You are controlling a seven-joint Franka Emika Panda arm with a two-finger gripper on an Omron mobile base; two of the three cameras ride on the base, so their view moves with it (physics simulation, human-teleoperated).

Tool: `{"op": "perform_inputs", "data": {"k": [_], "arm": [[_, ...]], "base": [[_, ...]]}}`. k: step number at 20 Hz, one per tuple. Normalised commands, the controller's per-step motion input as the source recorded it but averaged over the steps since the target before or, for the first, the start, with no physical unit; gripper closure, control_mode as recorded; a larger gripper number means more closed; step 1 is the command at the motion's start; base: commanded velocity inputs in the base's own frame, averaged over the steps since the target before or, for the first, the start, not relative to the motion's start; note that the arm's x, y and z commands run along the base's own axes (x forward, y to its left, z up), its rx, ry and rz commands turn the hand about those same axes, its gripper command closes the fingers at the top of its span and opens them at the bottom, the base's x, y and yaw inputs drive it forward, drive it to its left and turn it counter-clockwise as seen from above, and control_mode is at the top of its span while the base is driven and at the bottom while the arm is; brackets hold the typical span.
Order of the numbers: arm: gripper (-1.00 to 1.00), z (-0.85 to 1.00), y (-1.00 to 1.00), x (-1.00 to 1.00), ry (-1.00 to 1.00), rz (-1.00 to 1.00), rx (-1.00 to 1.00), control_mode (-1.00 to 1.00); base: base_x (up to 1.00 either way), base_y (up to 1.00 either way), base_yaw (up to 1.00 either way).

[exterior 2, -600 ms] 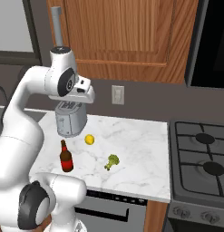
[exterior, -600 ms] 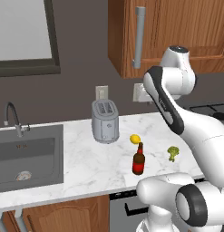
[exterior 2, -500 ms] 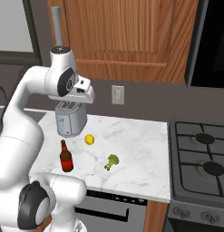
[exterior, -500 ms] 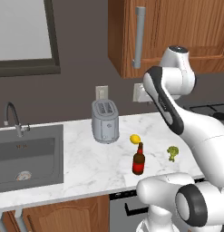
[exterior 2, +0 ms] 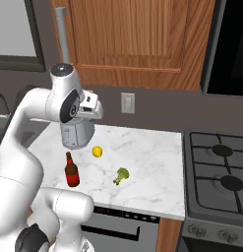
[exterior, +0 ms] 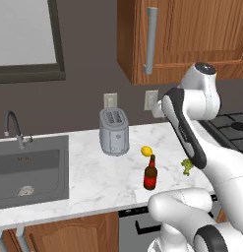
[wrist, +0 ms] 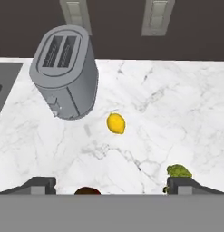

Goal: Place the beer on the top shelf of the fridge to keep it out of children's reach, and place the broccoli and lemon on lower shelves for easy access.

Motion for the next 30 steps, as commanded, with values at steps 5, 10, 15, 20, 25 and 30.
{"op": "perform_inputs", "data": {"k": [5, 10, 15, 20, 25, 30], "arm": [[-1.00, -0.21, -0.56, -0.14, 0.00, -0.06, 0.00, -1.00], [-1.00, -0.38, -0.74, -0.02, 0.07, -0.16, 0.00, -1.00], [-1.00, -0.43, -0.67, 0.00, 0.21, -0.19, 0.00, -1.00], [-1.00, -0.55, -0.65, 0.00, 0.24, -0.20, 0.00, -1.00], [-1.00, -0.56, -0.51, 0.01, 0.18, -0.12, 0.04, -1.00], [-1.00, -0.39, -0.08, 0.05, 0.06, -0.01, 0.09, -1.00]], "base": [[0.00, 0.00, 0.00], [0.00, 0.00, 0.00], [0.00, 0.00, 0.00], [0.00, 0.00, 0.00], [0.00, 0.00, 0.00], [0.00, 0.00, 0.00]]}}
